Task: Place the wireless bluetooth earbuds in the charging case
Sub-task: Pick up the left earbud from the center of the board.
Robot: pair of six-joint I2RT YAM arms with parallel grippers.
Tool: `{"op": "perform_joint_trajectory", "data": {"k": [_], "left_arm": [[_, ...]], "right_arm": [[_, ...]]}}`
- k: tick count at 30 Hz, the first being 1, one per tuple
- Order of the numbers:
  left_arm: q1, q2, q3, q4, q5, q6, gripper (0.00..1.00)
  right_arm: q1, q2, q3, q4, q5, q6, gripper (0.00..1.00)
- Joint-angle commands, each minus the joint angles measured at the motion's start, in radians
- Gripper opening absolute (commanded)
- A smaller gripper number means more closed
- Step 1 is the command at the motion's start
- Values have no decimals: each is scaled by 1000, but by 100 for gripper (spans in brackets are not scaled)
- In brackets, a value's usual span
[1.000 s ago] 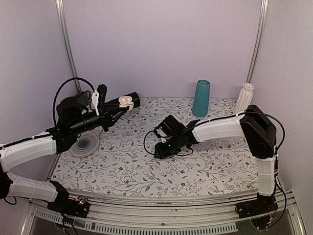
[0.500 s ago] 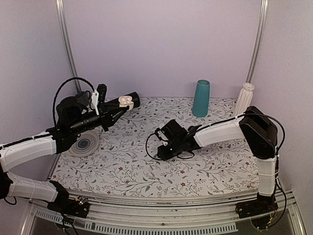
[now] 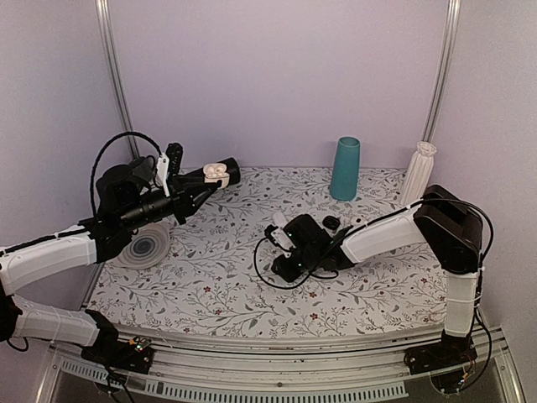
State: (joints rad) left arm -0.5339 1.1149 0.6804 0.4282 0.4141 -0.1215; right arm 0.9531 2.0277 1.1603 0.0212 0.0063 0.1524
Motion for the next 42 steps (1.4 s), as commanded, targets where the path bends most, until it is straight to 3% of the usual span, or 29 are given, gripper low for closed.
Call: {"op": "perform_joint_trajectory", "data": {"k": [1, 25, 42], "left_arm": [[12, -7, 25, 7, 6, -5, 0], [12, -13, 30, -2, 3, -5, 0], [12, -7, 37, -11, 3, -9, 0]], "right_arm": [[14, -9, -31, 46, 14, -54, 35], [27, 75, -17, 78, 75, -65, 29], [33, 82, -21, 83, 80, -72, 20]]}}
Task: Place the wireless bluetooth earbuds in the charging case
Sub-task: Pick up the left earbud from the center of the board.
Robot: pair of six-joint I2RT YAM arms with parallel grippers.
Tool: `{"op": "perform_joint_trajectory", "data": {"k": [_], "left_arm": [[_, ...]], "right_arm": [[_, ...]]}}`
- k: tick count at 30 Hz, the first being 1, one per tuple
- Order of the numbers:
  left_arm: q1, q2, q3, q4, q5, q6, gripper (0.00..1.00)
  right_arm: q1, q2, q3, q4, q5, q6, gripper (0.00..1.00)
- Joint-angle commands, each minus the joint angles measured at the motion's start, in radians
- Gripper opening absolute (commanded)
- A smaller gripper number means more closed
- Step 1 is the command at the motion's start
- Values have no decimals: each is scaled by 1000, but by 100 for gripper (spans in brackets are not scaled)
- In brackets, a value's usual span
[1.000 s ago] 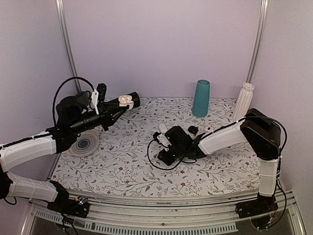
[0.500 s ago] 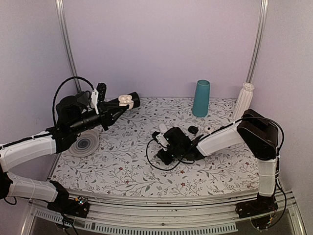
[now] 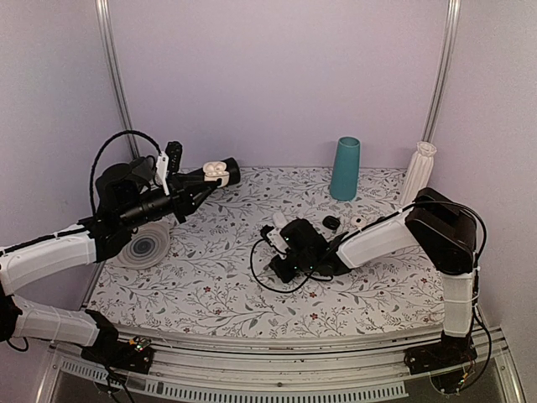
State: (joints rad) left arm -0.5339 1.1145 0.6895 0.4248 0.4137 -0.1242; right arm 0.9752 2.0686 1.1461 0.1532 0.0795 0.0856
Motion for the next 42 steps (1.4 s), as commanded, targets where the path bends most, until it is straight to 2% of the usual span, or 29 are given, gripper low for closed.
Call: {"op": "perform_joint_trajectory", "data": {"k": [1, 15, 27, 42], "left_arm": [[12, -5, 27, -7, 4, -6, 0], [8, 47, 19, 28, -1, -14, 0], [-5, 132, 31, 62, 10, -15, 0], [-19, 164, 30, 66, 39, -10, 0]], "right_arm": [[10, 41, -8, -49, 7, -3, 15], [5, -24, -14, -85, -33, 0, 11], [-36, -113, -21, -161, -175, -21, 11], [-34, -201, -99, -215, -281, -39, 12]]}}
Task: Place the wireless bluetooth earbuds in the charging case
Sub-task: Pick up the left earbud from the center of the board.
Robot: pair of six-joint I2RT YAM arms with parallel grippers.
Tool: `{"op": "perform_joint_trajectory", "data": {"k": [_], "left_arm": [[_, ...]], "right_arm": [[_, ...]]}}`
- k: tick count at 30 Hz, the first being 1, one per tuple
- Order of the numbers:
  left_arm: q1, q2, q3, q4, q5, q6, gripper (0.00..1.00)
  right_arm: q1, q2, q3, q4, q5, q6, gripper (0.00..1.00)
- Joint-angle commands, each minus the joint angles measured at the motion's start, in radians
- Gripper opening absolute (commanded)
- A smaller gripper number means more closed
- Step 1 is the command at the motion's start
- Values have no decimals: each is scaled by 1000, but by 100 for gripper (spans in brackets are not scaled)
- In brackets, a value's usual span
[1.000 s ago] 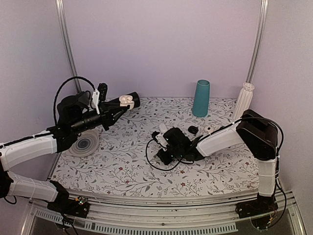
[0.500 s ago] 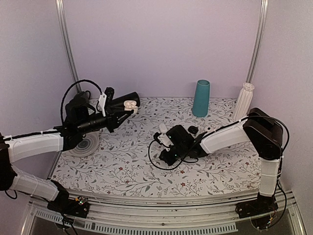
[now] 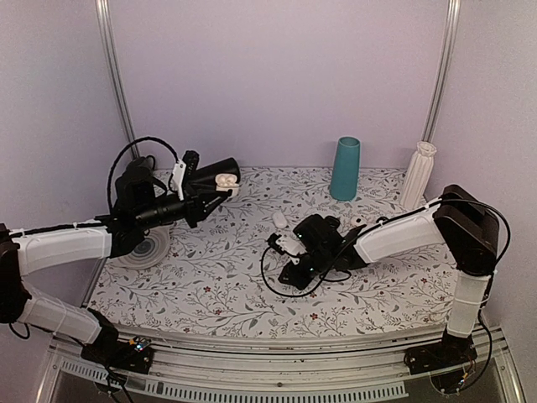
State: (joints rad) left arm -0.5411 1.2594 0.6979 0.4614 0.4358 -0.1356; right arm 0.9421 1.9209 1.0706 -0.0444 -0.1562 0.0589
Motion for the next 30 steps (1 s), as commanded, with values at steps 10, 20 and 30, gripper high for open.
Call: {"op": "perform_joint_trajectory", "data": {"k": [10, 20, 30], "left_arm": [[-48, 38, 24, 22, 6, 30, 0], [-65, 58, -12, 82, 42, 96, 0], [-91, 125, -58, 182, 114, 320, 0]], "right_arm": [[-1, -99, -58, -46, -57, -37, 12], [-1, -163, -26, -127, -74, -47, 12], [-8, -252, 70, -278, -129, -48, 12]]}}
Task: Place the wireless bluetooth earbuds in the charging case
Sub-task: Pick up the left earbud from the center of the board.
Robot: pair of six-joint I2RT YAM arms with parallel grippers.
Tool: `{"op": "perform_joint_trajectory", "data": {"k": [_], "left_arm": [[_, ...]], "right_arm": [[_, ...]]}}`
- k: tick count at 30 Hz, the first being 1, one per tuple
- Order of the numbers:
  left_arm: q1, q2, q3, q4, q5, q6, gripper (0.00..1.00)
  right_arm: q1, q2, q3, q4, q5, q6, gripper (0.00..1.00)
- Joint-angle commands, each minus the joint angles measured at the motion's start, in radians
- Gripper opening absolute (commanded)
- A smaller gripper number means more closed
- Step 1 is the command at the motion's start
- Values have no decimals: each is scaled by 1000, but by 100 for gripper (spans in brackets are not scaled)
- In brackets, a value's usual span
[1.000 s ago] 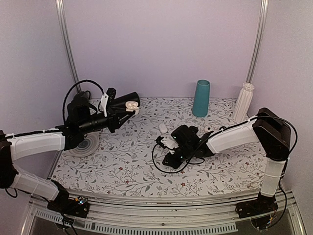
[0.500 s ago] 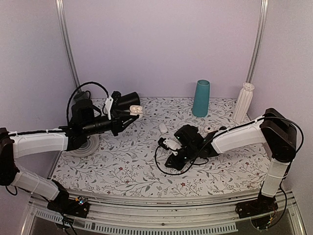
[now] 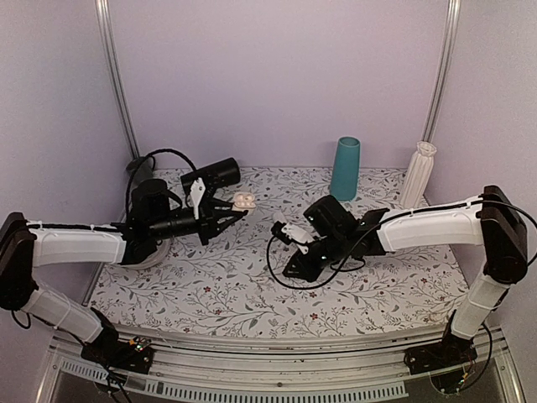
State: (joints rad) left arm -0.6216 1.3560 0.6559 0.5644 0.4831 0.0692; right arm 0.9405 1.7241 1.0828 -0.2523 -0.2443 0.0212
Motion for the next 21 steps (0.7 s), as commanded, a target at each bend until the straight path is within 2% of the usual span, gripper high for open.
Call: {"op": "perform_joint_trajectory", "data": {"k": [1, 12, 16, 21], "left_arm": [[-12, 34, -19, 88, 76, 127, 0], [-12, 105, 5, 74, 84, 46, 0], [-12, 115, 2, 55, 197, 128, 0], [-14, 145, 11, 44, 215, 156, 0]], "right_arm": [[-7, -63, 65, -78, -48, -10, 12], [-24, -110, 118, -145, -85, -51, 12], [-23, -113, 118, -161, -99, -53, 12], [-24, -127, 176, -180, -121, -53, 12]]}}
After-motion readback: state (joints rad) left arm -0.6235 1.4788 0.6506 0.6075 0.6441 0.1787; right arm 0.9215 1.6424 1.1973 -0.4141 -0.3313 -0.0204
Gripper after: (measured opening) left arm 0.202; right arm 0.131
